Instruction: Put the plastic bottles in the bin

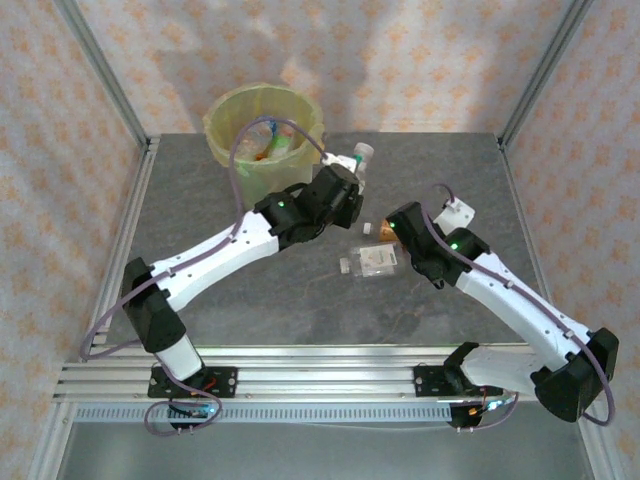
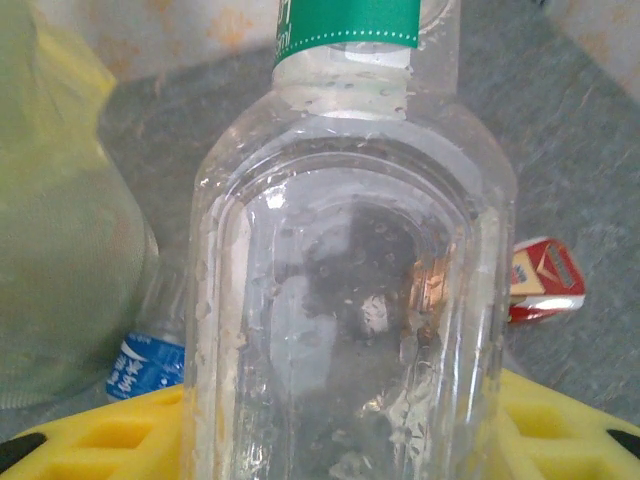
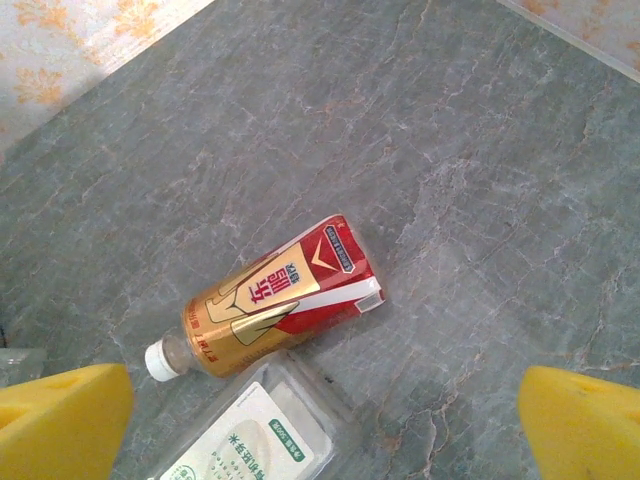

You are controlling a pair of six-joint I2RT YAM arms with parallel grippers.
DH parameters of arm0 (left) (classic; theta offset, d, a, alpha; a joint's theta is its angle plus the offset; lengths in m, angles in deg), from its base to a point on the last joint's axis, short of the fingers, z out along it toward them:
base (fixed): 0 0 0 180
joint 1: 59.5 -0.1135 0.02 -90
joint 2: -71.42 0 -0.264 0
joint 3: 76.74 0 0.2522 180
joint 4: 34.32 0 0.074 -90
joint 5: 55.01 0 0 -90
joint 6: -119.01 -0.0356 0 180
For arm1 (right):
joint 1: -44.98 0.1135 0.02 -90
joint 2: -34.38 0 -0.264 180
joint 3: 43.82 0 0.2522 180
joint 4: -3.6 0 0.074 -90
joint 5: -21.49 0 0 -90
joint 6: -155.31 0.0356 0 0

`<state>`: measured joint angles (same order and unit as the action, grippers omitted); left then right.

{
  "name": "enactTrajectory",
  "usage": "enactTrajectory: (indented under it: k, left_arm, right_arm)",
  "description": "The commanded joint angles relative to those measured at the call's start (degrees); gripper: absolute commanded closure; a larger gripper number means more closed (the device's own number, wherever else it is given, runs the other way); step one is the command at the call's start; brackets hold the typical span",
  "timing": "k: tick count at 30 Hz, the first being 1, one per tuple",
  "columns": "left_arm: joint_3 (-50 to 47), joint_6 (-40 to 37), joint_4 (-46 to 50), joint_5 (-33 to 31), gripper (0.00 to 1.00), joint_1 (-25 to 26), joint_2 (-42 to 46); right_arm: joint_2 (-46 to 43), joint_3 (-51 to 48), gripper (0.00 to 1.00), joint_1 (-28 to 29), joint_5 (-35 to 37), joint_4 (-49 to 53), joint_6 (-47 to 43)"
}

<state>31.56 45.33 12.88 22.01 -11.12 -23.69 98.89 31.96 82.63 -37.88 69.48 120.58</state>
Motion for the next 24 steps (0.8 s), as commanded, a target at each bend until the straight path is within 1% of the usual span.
enactTrajectory:
  k: [1,3,6,9,14,17,20,24]
  left_arm:
    - [3.76,-4.22,-0.73,-3.95,0.61,-0.42,3.54]
    - [5.64,-4.57,-0.54,-3.95,0.61,-1.64,3.92]
    - [9.52,-3.82,1.41,-3.56,0.61,-5.05,3.45]
    - [13.02,-2.82,3.13,-2.98,0.61,-9.17,2.66]
    - [21.26,-1.91,9.24,-4.03,0.6,-15.86,-1.0]
    - [25.68,-1.26,12.97,-1.78,0.6,-19.68,-3.71]
    - [28.15,-0.73,15.32,0.66,0.59,-22.76,-6.09]
    - [29.85,-0.17,16.83,2.87,0.59,-25.63,-8.59]
  right_arm:
    - [-1.49,-0.58,0.01,-0.45,1.29,-0.53,-0.6]
    - [-1.41,-0.5,0.01,-0.47,1.35,-0.53,-0.76]
    - [-0.9,-0.15,0.01,-0.47,1.14,-0.2,-0.86]
    - [-0.62,0.12,0.01,-0.47,1.0,0.17,-0.86]
    - [-0.79,0.12,0.01,-0.47,1.09,0.27,-0.69]
    - [-0.63,0.12,0.01,-0.45,0.95,0.09,-0.63]
    - [-0.22,0.12,0.01,-0.45,0.67,0.0,-0.6]
    - [0.34,0.37,0.01,-0.47,0.28,-0.11,-0.68]
